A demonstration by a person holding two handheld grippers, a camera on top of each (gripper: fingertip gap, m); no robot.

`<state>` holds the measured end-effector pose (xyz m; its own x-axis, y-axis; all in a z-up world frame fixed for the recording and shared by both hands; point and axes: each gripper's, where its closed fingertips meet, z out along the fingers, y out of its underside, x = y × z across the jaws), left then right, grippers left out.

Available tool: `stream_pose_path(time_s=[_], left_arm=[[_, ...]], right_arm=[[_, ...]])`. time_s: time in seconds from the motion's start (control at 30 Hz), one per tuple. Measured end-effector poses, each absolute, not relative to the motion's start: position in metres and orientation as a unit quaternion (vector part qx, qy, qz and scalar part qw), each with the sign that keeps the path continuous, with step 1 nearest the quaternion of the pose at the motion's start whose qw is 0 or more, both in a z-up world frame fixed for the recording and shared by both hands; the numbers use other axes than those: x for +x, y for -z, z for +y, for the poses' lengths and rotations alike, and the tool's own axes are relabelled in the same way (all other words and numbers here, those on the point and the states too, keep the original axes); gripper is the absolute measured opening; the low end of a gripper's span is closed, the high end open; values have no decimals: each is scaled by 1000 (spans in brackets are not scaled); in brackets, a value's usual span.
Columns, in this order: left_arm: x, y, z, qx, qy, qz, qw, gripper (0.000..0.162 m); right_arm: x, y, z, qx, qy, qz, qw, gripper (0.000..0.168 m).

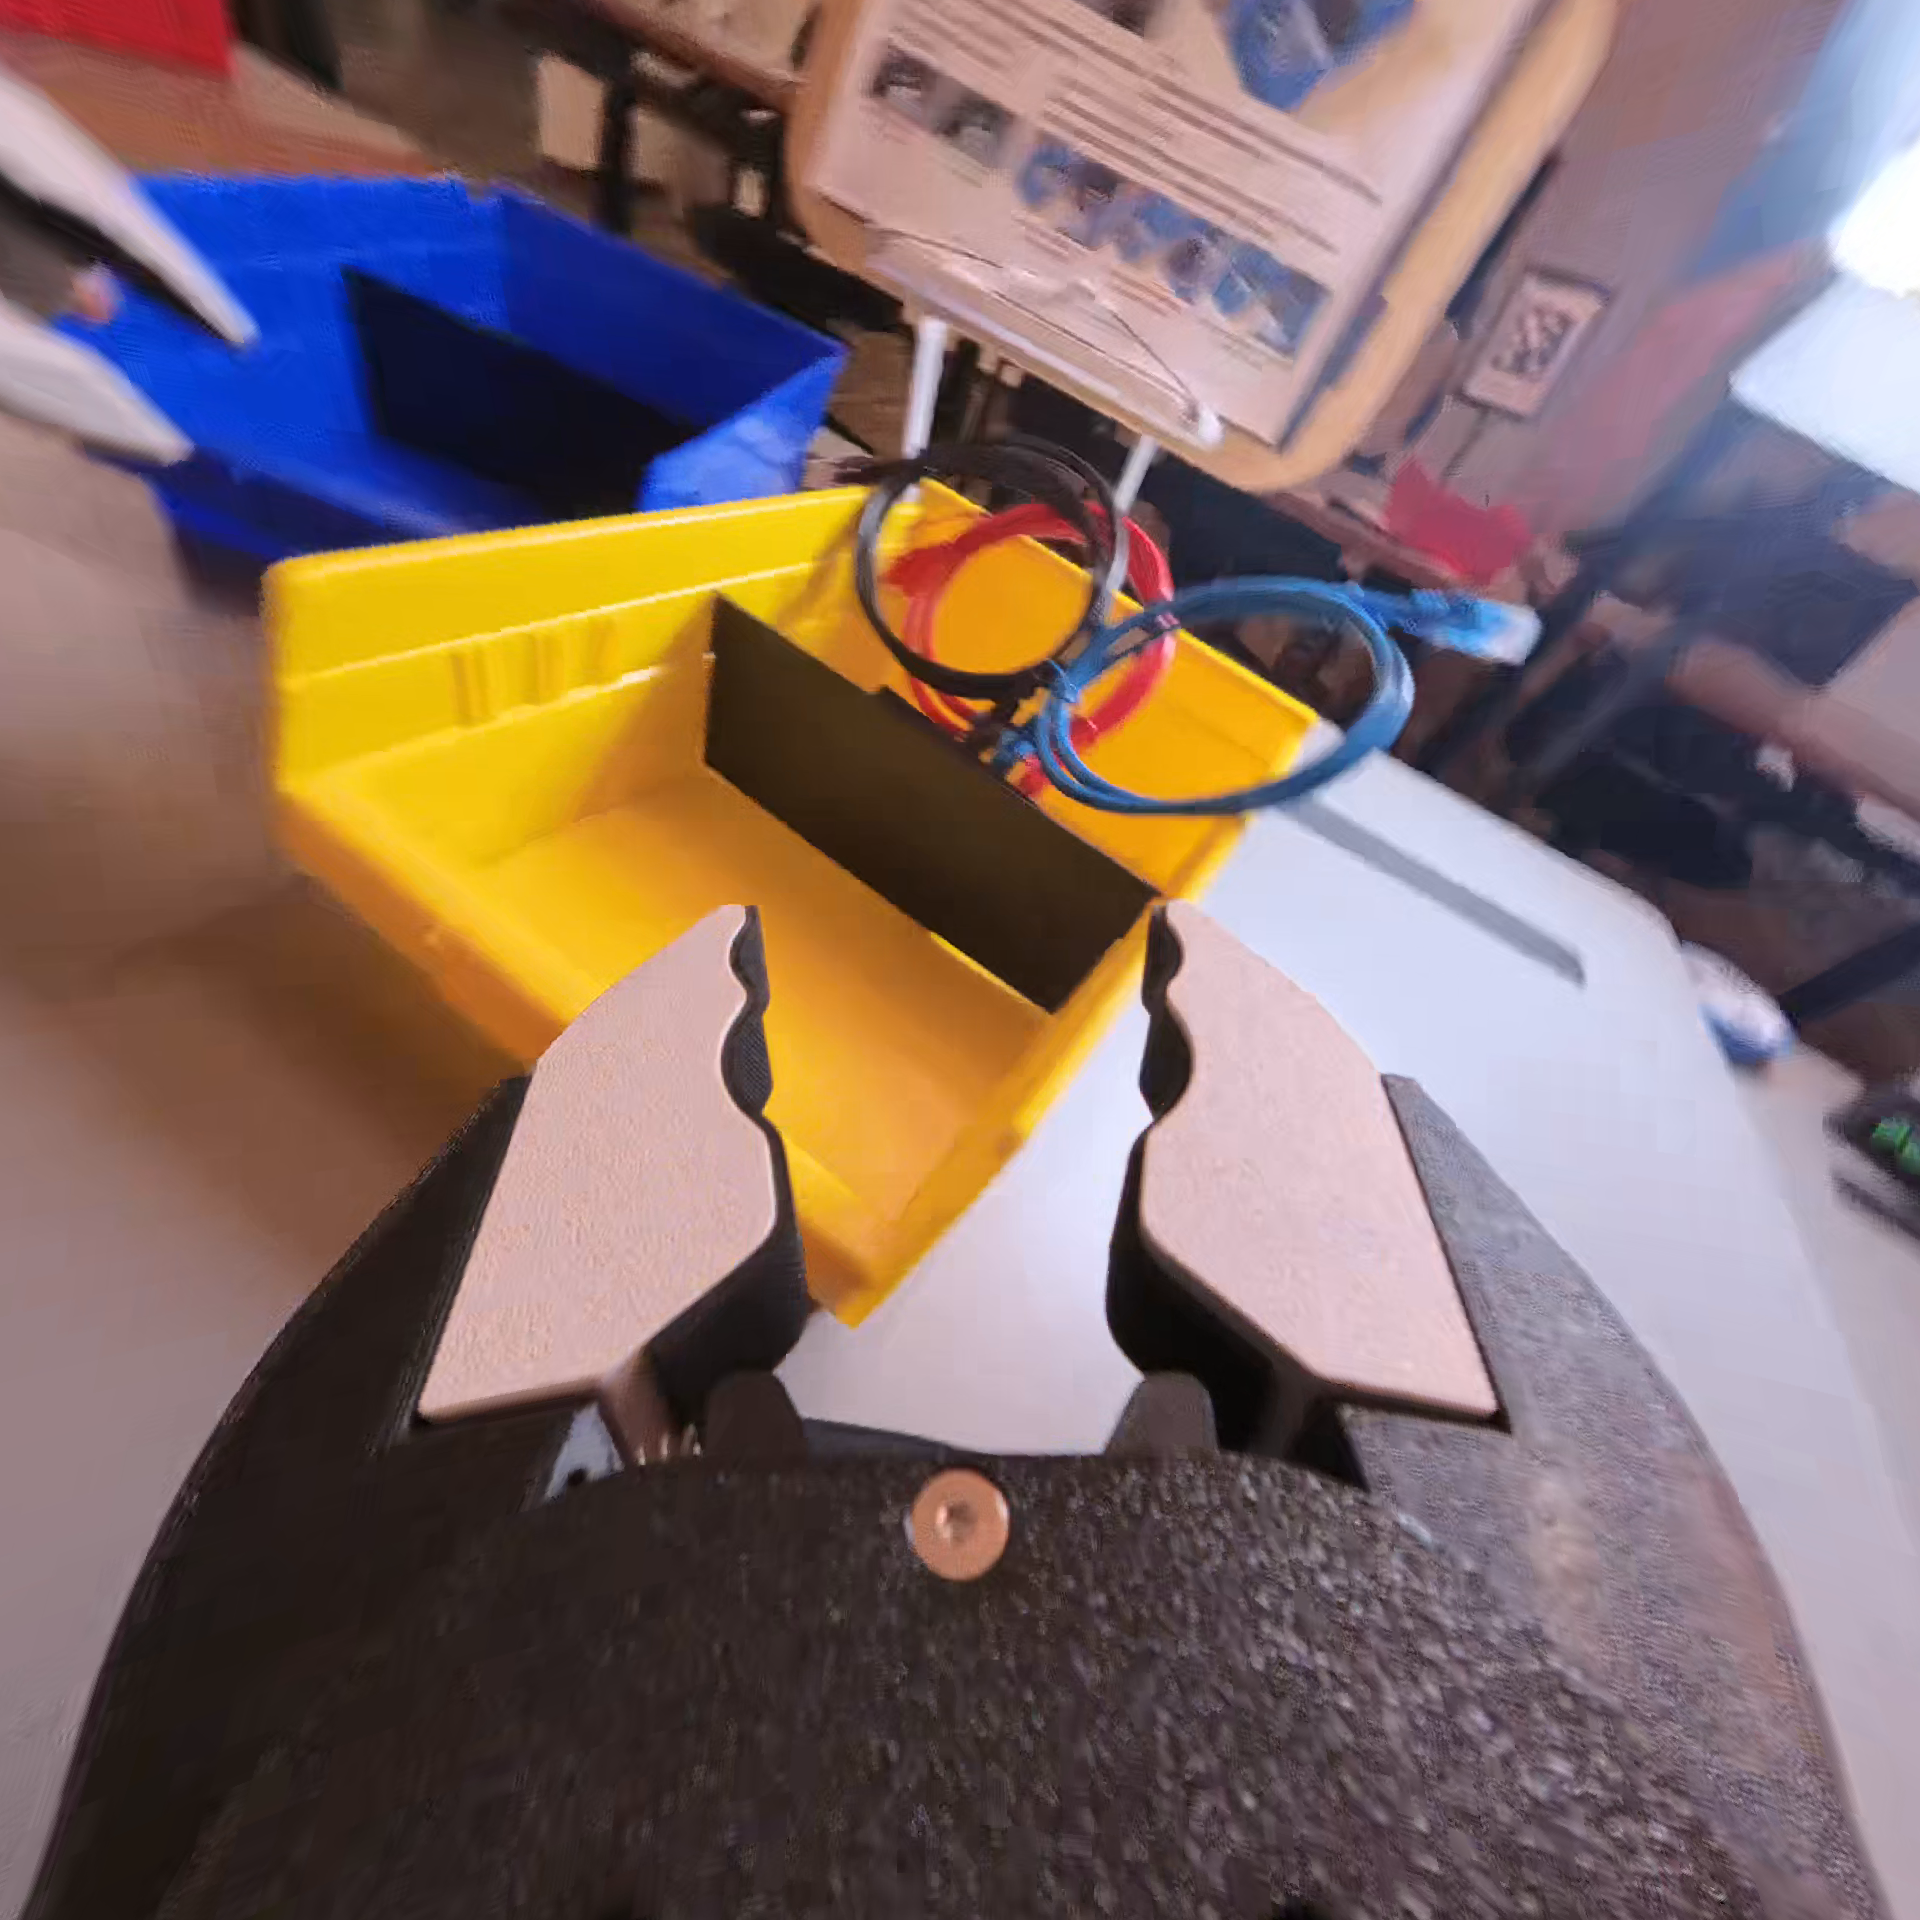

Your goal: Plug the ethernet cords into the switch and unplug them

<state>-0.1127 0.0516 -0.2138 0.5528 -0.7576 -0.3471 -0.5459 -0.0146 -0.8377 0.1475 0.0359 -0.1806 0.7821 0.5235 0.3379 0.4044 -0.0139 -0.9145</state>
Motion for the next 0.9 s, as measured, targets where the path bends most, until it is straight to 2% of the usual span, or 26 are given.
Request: stream_pose_path(time_s=[0.07,0.13,0.2,0.23,0.27,0.3,0.37,0.4,0.43,0.63,0.77,0.9], left_arm=[[-82,203,28,-724,244,393,511,46],[-48,207,15,-743,346,329,468,62],[-20,222,16,-770,386,265,434,78],[-8,229,20,-776,390,241,432,81],[3,235,22,-779,391,231,432,75],[9,242,29,-785,366,233,442,68],[5,256,49,-795,263,255,483,55],[3,259,54,-794,224,276,493,48],[2,260,55,-798,204,290,488,41],[-2,241,29,-766,92,362,523,30],[-32,185,3,-734,29,362,574,29],[-105,132,-21,-737,-35,327,590,30]], right_arm=[[161,193,44,-751,-106,-262,597,77],[158,213,51,-780,-156,-241,557,82],[154,226,59,-793,-165,-239,535,86],[153,232,62,-800,-156,-247,525,86],[154,238,66,-807,-140,-252,515,84],[155,243,68,-813,-128,-254,509,73],[154,248,70,-818,-136,-248,502,62],[159,246,71,-819,-126,-243,504,51],[166,241,71,-815,-103,-241,517,31],[170,213,38,-776,-52,-226,586,23],[143,158,15,-721,-68,-229,650,22],[68,107,12,-667,-154,-268,677,23]])
